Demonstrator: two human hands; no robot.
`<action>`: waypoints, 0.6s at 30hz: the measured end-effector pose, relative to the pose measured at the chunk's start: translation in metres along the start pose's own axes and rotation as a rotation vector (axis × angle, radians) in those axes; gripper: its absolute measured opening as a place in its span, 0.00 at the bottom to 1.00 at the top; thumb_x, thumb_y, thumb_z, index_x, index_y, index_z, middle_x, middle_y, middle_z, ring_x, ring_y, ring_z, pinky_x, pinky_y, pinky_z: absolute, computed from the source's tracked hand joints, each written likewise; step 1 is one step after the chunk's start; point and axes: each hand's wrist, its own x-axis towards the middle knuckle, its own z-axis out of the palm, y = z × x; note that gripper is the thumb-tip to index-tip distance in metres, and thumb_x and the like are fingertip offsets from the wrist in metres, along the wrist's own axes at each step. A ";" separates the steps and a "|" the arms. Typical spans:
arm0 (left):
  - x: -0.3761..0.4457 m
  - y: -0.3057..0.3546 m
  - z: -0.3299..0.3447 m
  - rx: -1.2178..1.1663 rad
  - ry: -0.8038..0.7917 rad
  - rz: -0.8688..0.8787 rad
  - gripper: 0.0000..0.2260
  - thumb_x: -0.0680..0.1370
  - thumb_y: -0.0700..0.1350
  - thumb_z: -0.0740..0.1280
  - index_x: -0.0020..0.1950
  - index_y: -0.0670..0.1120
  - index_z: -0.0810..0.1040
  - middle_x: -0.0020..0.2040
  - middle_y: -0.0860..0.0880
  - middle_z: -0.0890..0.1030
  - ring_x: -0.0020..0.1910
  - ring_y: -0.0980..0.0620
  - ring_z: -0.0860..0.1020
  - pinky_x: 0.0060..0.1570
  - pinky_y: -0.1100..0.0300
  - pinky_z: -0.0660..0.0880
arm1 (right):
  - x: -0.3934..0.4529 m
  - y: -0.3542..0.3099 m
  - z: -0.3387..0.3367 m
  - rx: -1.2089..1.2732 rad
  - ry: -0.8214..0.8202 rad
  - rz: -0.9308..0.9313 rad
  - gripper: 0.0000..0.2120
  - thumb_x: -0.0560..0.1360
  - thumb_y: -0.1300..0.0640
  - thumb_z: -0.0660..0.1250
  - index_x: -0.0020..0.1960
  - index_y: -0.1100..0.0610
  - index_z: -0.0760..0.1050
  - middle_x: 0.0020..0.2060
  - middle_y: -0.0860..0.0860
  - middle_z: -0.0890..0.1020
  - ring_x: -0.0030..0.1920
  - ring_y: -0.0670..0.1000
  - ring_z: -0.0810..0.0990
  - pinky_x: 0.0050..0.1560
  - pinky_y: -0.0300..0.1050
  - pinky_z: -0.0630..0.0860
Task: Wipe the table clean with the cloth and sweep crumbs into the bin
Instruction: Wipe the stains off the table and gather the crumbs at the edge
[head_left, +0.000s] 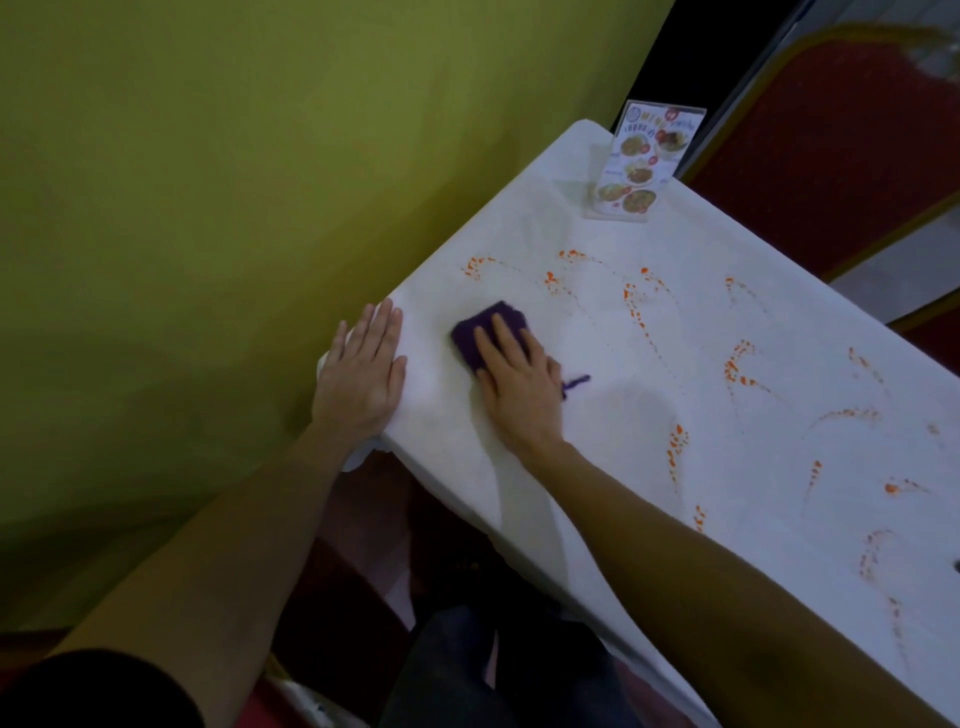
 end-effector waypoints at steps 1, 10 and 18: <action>0.000 0.000 -0.001 0.004 -0.006 0.002 0.26 0.84 0.51 0.49 0.80 0.42 0.56 0.80 0.45 0.57 0.79 0.46 0.57 0.77 0.44 0.54 | -0.004 -0.012 0.003 -0.008 -0.014 -0.053 0.24 0.82 0.49 0.54 0.78 0.47 0.59 0.78 0.48 0.59 0.76 0.58 0.57 0.69 0.57 0.60; 0.001 0.002 -0.008 -0.016 -0.055 -0.007 0.26 0.83 0.51 0.47 0.80 0.41 0.57 0.80 0.45 0.58 0.79 0.45 0.58 0.77 0.43 0.54 | -0.114 0.046 0.003 -0.055 0.013 -0.204 0.23 0.80 0.47 0.57 0.74 0.47 0.66 0.75 0.47 0.65 0.72 0.57 0.67 0.62 0.53 0.68; 0.005 0.006 -0.014 0.001 -0.152 -0.025 0.31 0.80 0.55 0.40 0.81 0.43 0.50 0.82 0.46 0.51 0.81 0.46 0.50 0.77 0.46 0.43 | -0.049 0.055 -0.010 0.028 0.075 0.175 0.23 0.82 0.49 0.54 0.77 0.47 0.60 0.78 0.48 0.60 0.76 0.57 0.57 0.70 0.58 0.60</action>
